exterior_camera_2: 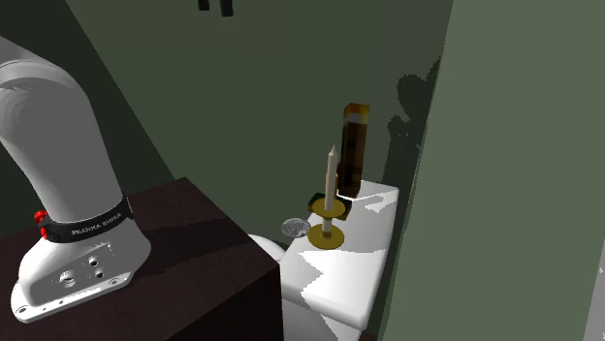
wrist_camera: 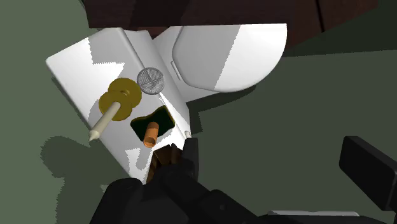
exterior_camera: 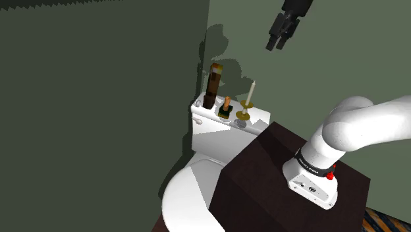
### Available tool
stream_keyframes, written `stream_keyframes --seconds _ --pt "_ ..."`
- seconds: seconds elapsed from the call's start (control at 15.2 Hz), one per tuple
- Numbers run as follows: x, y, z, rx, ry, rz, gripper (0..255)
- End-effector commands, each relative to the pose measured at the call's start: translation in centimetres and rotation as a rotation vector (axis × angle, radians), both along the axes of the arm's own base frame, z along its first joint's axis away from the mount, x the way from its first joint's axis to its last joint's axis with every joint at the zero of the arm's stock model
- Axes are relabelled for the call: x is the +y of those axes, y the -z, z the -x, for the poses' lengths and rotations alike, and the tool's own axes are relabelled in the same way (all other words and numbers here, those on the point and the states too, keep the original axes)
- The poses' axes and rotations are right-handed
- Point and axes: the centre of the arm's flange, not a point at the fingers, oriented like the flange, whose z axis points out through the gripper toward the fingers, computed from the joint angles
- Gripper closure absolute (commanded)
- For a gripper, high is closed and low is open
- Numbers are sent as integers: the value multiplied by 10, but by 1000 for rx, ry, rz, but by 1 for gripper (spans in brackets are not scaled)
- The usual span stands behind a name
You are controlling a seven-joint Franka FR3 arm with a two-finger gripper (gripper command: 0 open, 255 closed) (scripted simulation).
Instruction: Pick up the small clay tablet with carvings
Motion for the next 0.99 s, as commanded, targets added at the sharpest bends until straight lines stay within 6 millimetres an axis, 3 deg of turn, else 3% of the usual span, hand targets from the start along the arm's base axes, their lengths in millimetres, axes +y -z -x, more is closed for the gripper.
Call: stream_keyframes --seconds 0.0,0.92 --pt "0 0 0 0 0 0 0" --pt "-18 149 -102 -28 155 -30 0"
